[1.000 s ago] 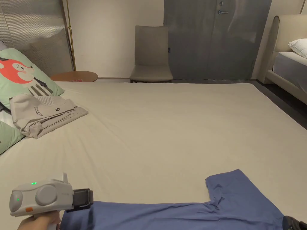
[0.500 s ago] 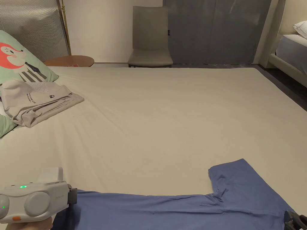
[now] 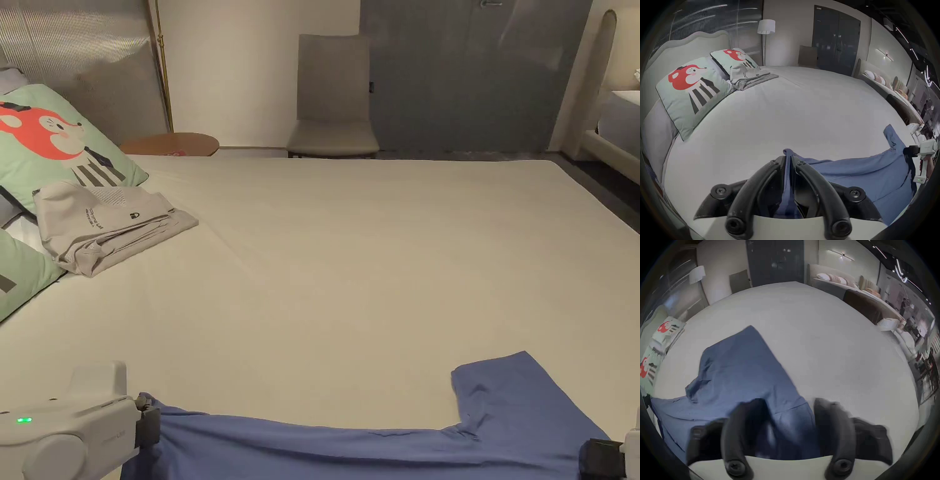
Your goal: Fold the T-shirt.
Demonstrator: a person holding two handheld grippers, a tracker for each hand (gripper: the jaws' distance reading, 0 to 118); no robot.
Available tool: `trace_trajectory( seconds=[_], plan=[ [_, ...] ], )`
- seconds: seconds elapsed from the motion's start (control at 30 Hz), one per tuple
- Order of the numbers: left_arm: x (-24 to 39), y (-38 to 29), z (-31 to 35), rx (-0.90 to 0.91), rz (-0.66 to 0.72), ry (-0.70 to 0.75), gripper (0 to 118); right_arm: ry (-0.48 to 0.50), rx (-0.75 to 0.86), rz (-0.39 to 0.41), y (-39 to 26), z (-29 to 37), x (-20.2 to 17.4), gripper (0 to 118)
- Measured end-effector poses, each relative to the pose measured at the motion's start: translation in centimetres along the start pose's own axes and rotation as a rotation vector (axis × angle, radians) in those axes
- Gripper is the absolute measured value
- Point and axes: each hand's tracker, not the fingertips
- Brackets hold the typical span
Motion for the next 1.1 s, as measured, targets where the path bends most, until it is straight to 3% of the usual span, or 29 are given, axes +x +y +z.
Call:
trace_trajectory(
  seconds=[0.03,0.07,0.1,0.43,0.67,0.87,1.1],
  plan=[
    [0.0,0.1,0.3,0.001,0.008,-0.029,4,0.037,0.016,0.031,-0.1,0.9,-0.3,41],
    [0.0,0.1,0.5,0.0,0.008,-0.029,4,0.027,0.02,0.048,-0.2,1.5,-0.5,10],
    [0.2,0.1,0.6,0.003,-0.002,-0.022,4,0.004,0.045,0.065,-0.3,2.4,-0.7,4],
    [-1.5,-0.3,5.6,0.057,0.037,-0.031,4,0.102,0.221,0.061,-2.1,13.7,1.9,4],
    [-3.0,-4.2,11.6,0.095,0.044,-0.04,4,0.14,0.293,0.087,-8.0,21.7,2.6,4],
    [-4.3,-11.1,14.0,0.038,0.061,-0.034,4,0.141,0.212,0.075,-15.1,22.2,4.1,4],
    [-5.9,-17.9,11.5,-0.102,0.083,-0.011,4,0.087,0.091,0.079,-20.3,18.3,5.2,4]
  ],
)
